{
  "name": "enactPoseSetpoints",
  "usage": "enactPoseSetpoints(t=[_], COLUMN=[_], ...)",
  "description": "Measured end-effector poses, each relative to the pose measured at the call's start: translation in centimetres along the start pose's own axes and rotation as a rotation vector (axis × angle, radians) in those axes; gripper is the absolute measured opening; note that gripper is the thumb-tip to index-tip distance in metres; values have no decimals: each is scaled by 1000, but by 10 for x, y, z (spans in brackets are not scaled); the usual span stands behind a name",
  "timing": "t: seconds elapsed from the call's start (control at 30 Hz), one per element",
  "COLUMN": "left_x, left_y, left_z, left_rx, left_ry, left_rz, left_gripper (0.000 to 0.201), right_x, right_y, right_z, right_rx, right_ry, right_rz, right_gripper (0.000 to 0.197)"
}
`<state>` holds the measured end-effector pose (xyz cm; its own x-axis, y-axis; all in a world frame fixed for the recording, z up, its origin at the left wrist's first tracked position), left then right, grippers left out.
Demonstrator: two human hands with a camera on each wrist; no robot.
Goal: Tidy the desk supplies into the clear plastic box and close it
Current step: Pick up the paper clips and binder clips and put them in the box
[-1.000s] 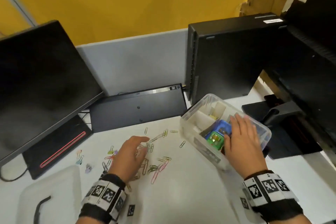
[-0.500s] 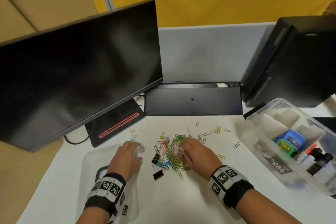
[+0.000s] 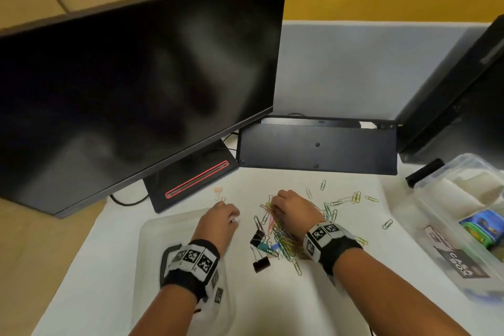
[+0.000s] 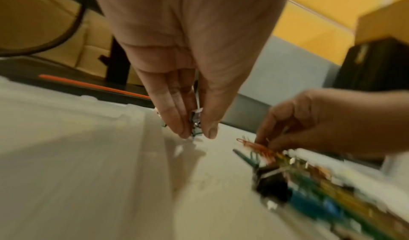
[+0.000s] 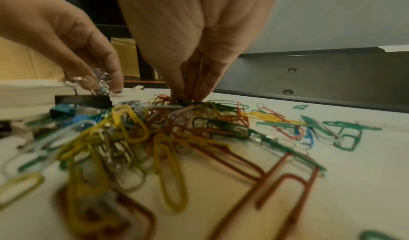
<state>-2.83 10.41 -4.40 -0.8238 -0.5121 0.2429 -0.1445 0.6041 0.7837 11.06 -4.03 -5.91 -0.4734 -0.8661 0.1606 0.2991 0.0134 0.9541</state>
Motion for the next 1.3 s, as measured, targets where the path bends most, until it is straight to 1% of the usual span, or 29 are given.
enactPoseSetpoints(t=[0.07,0.13,0.2,0.27,0.33,0.37,0.43,0.5,0.53,0.57,0.63,0.67,0.7,0.73,0.77,0.8,0.87,0.9,0.93,1.0,1.07,1.1,1.13,1.23,1.3], left_x=[4,8,9,7,4,3,2,2,1,1,-2,-4,-6,-9,-13,-16,-26,-30,-35,-41,-45,-46,-47,-47,-46], left_y=[6,13,19,25,30,32,34,35,36,37,41,44,47,49,51,52,50,49,46,38,30,27,25,22,22], left_z=[6,15,26,33,35,35,34,34,33,33,31,32,31,31,30,29,27,27,26,26,26,25,25,22,21], left_rx=[180,374,538,685,796,824,844,853,858,869,861,817,758,697,649,611,517,409,271,4,-182,-230,-252,-241,-205], left_ry=[15,34,69,130,187,198,193,193,201,214,244,254,260,261,258,255,231,208,186,183,228,250,263,244,222], left_rz=[-30,-63,-94,-92,-72,-61,-36,-21,-22,-29,-55,-73,-87,-88,-76,-53,-24,-19,-7,50,114,132,137,112,79], left_gripper=[20,17,16,16,17,17,16,15,15,15,21,25,27,28,28,27,20,18,20,37,54,59,58,40,29], right_x=[2,8,15,19,18,17,13,7,2,-2,-10,-14,-19,-22,-26,-29,-37,-40,-42,-45,-44,-43,-40,-28,-16], right_y=[1,3,6,9,9,7,4,6,7,11,18,20,22,23,23,22,22,22,21,17,14,12,11,5,2], right_z=[-5,-11,-13,-15,-18,-19,-20,-20,-20,-19,-15,-14,-12,-11,-8,-7,-6,-5,-2,4,8,8,7,0,-4], right_rx=[-192,-515,-903,-1192,-1392,-1468,-1597,-1647,-1593,-1456,-912,-648,-452,-286,-144,-64,-84,-123,-150,-153,-137,-129,-131,-200,-228], right_ry=[-116,-288,-413,-470,-498,-524,-590,-614,-584,-528,-366,-290,-228,-170,-126,-119,-181,-215,-230,-211,-198,-206,-228,-304,-320], right_rz=[-68,-143,-137,-72,-29,-27,-65,-104,-108,-96,-41,-7,49,104,157,192,198,196,206,243,260,257,247,191,166], right_gripper=[18,20,23,19,19,22,31,34,34,33,28,23,16,15,22,27,31,32,31,28,28,29,30,34,32])
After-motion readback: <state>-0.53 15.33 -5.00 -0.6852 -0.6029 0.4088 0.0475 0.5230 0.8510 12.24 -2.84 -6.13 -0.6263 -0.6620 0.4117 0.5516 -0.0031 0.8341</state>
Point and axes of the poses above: each hand's wrist, its own x-axis away from the middle knuckle, its own y-axis out of the back of the hand, z = x × y, the point moved 2 cm from there along -x, towards the middle knuckle, and after that the axes turned 6 degrees about x, right-handed, at the moved point
